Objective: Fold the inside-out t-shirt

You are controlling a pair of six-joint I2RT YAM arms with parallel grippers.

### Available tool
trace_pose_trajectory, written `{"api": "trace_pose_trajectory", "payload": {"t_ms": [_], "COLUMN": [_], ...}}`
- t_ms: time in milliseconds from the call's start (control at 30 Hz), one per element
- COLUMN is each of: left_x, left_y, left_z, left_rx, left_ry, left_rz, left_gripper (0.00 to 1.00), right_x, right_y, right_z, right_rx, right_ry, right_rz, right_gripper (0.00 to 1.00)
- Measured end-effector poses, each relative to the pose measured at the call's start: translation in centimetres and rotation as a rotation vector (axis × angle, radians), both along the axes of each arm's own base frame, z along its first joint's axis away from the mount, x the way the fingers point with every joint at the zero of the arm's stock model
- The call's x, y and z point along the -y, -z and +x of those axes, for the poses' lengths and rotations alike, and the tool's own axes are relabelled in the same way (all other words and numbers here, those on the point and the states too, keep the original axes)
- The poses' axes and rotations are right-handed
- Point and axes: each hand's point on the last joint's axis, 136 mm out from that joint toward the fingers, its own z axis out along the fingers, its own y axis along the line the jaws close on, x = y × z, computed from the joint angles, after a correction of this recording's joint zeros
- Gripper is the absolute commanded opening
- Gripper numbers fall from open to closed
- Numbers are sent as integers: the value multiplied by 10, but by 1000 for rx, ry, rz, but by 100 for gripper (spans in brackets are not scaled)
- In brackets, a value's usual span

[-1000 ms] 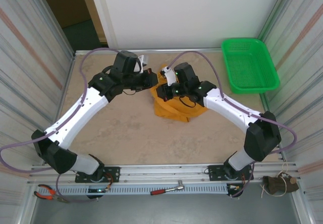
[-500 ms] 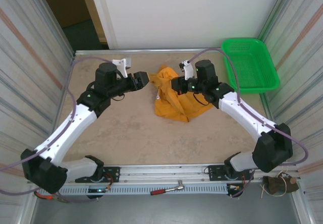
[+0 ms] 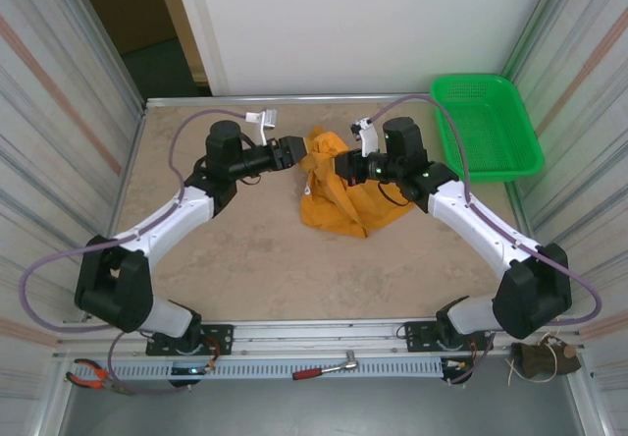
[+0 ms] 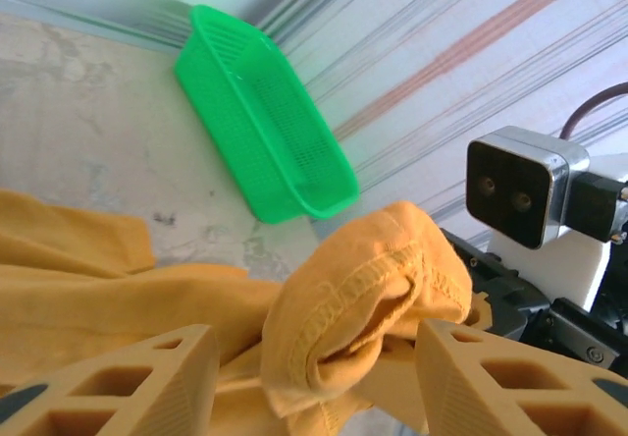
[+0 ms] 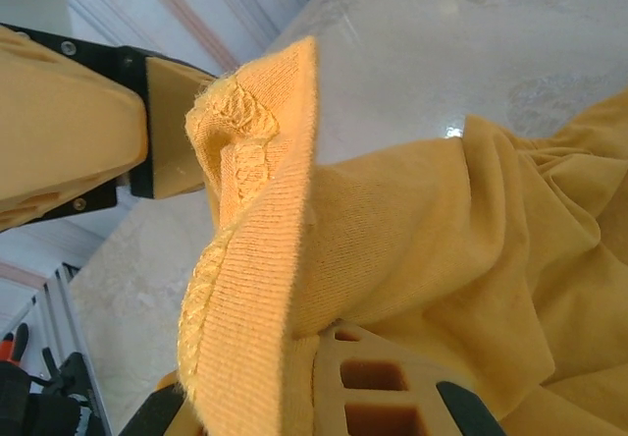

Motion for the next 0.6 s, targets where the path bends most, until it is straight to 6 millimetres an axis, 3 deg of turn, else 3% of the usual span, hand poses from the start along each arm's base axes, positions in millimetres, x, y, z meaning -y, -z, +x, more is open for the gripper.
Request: {"api": "trace_pose_trajectory", "payload": {"t_ms": [167, 233, 300, 367, 400, 600], "left_x": [8, 11, 15, 19, 20, 16], "left_y": [12, 13, 11, 7, 4, -20], "left_z": [5, 9, 10, 9, 9, -3], "left_rx": [-52, -70, -82, -87, -87, -66], "left_ry": [25, 36, 58, 84, 92, 107], "left_rz": [-62, -91, -129, -170, -186, -242], "left_gripper": [56, 50, 33, 5, 0, 0], "right_x": [0, 0, 0, 1, 2, 11], "right_y": [0, 0, 0, -1, -1, 3], "right_z": [0, 0, 0, 1, 2, 15], "right_rx": [-1, 0, 0, 1, 2, -12], "right_ry": [-4, -3, -3, 0, 4, 48], "right_rz": [2, 2, 2, 3, 3, 9], "right_gripper": [0, 0, 0, 0, 0, 0]}}
